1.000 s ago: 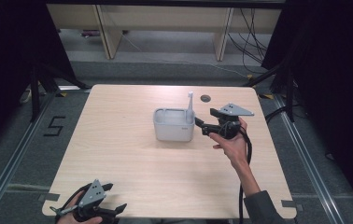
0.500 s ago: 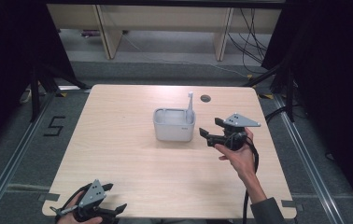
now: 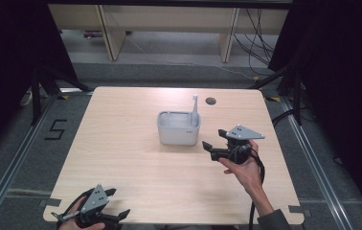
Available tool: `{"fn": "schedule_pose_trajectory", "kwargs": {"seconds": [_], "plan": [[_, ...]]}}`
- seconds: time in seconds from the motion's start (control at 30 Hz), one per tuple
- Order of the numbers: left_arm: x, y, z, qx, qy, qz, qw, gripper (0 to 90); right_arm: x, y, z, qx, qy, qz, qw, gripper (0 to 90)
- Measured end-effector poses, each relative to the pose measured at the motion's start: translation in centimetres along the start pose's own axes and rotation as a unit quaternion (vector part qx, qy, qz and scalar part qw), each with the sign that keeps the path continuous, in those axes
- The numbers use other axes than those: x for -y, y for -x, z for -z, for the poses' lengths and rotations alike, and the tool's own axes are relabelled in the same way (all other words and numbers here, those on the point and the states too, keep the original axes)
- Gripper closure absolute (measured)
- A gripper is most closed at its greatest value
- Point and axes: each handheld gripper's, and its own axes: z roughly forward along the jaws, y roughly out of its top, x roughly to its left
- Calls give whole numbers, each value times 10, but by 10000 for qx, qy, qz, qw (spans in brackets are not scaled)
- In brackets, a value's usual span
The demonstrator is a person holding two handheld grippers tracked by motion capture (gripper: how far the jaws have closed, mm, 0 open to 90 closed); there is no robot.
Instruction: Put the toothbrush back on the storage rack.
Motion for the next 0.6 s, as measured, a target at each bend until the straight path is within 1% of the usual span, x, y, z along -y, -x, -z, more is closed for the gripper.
{"fn": "schedule_pose_trajectory", "kwargs": {"seconds": [0.03,0.07,0.1,0.13,0.17,0.2,0.27,0.3,0.33,0.37,0.4,0.43,0.47,0.5,0.57,0.6], "plan": [[0,0,0,0,0,0,10000,147,0,0,0,0,0,0,10000,236],[0,0,0,0,0,0,10000,147,1,-1,0,-71,-18,-5,10000,235],[0,0,0,4,2,-2,10000,147,3,-4,0,-44,-9,-122,9999,235],[0,0,0,7,9,0,10000,147,3,-2,1,-42,-71,39,10000,235],[0,0,0,10,9,2,10000,147,4,-5,1,-68,-77,-62,9999,234],[0,0,0,10,11,4,10000,147,4,-3,1,-63,-88,69,9999,233],[0,0,0,10,11,4,10000,147,6,-7,3,-96,-147,-84,9998,232],[0,0,0,5,11,-2,10000,147,8,-7,2,-96,-75,24,9999,232],[0,0,0,2,0,1,10000,147,9,-9,2,-154,-118,-18,9998,231],[0,0,0,-5,-10,-15,10000,147,11,-11,4,-130,-197,-63,9997,232],[0,0,0,3,5,2,10000,147,11,-11,4,-130,-197,-63,9997,232],[0,0,0,-1,-5,-9,10000,147,12,-10,3,-124,-166,88,9997,231],[0,-1,0,-10,-18,-38,10000,147,13,-12,4,-132,-190,-14,9997,230],[0,0,0,-12,-18,-39,10000,147,15,-12,5,-156,-222,34,9996,229],[0,0,0,-9,-15,-35,10000,147,16,-13,6,-150,-209,-4,9997,228],[0,0,0,1,-5,-9,10000,147,17,-13,7,-180,-236,39,9996,228]]}}
